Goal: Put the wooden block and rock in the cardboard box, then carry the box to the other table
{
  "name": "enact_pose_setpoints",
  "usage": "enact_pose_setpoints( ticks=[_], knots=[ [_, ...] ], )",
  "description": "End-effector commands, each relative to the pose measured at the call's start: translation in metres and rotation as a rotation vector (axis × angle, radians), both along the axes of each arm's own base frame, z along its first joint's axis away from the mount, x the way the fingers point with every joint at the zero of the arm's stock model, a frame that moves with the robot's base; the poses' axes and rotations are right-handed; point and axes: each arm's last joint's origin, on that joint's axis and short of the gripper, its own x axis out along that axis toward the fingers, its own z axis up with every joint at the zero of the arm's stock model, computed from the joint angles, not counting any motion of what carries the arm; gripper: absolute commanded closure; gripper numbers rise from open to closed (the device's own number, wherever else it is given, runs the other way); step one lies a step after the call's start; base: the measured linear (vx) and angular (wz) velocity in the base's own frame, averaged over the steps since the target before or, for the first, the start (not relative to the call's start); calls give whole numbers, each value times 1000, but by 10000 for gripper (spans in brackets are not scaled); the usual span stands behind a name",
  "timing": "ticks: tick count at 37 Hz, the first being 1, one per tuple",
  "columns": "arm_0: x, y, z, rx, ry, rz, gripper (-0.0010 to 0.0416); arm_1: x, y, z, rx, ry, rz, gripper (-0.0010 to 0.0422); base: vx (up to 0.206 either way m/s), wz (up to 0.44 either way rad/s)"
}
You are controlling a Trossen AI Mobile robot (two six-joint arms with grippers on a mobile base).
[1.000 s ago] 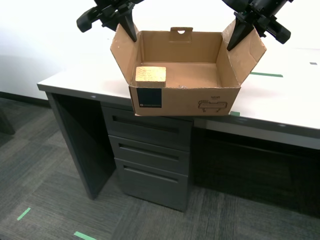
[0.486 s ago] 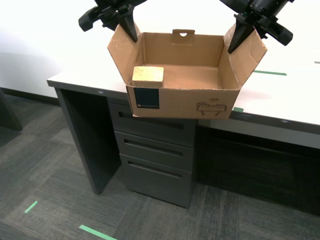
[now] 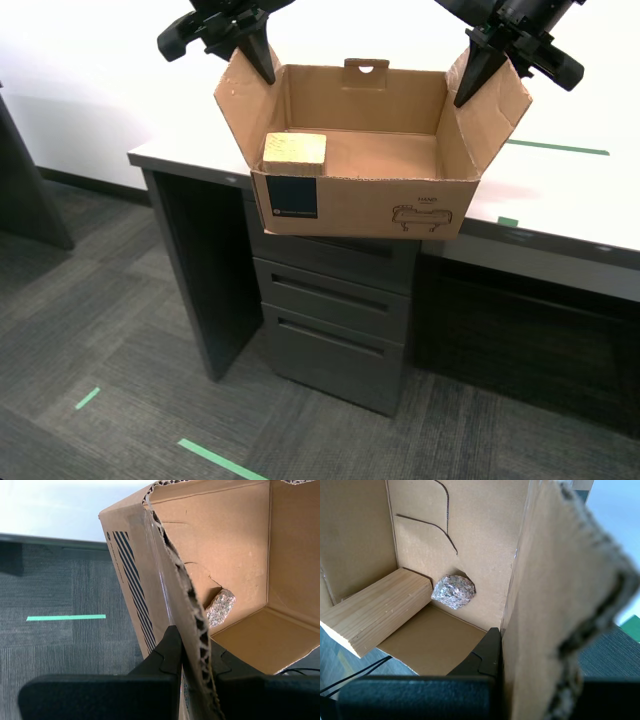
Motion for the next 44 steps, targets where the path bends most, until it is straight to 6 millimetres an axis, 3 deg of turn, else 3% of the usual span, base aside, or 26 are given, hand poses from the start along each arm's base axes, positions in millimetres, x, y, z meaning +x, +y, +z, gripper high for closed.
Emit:
enact_pose_setpoints(
  ticks=[1,44],
  knots=[
    [-1,2,1,27,-2,22,407,-1,-3,2,-31,7,-15,413,-1,254],
    [2,2,1,15,-23,9,407,-1,-2,2,-30,13,-9,413,-1,289]
  ],
)
